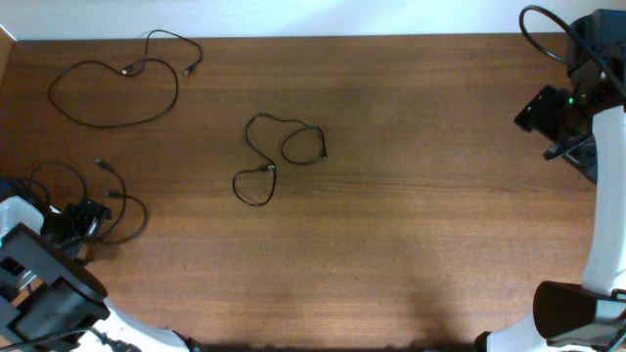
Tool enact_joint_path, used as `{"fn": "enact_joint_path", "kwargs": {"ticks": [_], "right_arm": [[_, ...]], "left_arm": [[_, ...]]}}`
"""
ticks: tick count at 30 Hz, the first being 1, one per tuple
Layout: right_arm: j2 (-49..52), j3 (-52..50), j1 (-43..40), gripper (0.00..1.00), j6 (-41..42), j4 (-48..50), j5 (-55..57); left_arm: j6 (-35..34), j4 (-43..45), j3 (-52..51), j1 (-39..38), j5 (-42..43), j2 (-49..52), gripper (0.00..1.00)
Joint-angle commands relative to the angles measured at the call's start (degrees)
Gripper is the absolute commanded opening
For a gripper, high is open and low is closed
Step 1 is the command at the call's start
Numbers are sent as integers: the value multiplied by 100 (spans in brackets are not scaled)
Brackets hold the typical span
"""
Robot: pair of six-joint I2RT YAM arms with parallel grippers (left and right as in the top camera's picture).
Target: Untangle cables
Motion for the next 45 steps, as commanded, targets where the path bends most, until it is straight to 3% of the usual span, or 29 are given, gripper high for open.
{"fn": "enact_joint_path", "kwargs": {"ticks": [1,5,9,11,14,16,21,27,29,33,34,38,39,41,45], "right_arm": [[11,-4,-17,98,20,-13,7],[11,-4,-17,98,20,-13,9],[11,-4,-17,98,17,-13,7],[11,-4,-17,98,20,-13,7],[11,-4,-17,98,17,-13,7],[11,-4,-17,98,20,-13,7],[11,-4,-17,99,20,-13,7],[11,-4,-17,99,20,-13,7],[11,-4,-17,98,20,-13,7],[11,-4,-17,98,20,-13,7],[11,-4,-17,98,20,-13,7],[11,-4,-17,98,20,-13,7],[11,-4,-17,99,20,-13,7],[11,-4,-17,98,20,-13,7],[11,-4,-17,98,17,-13,7]], "left_arm": [[111,146,-168,-81,-271,107,99],[33,474,-168,-431,-120,109,98],[-807,468,-168,-667,-131,109,84],[-828,385,-173,-688,-297,111,72],[-984,455,-173,-682,-953,111,68],[-975,730,-173,-649,-949,111,51],[-966,1377,-173,-649,-579,114,31],[-931,2074,-170,-337,-634,114,32],[-619,2146,-105,-149,-841,114,37],[-323,2094,140,-20,-793,90,59],[142,2074,310,-96,-610,42,71],[671,2107,684,-367,-533,-26,69],[1158,2343,741,-516,-535,-24,62],[1604,2763,741,-651,-535,83,59],[1808,3536,741,-649,-538,369,52]]}}
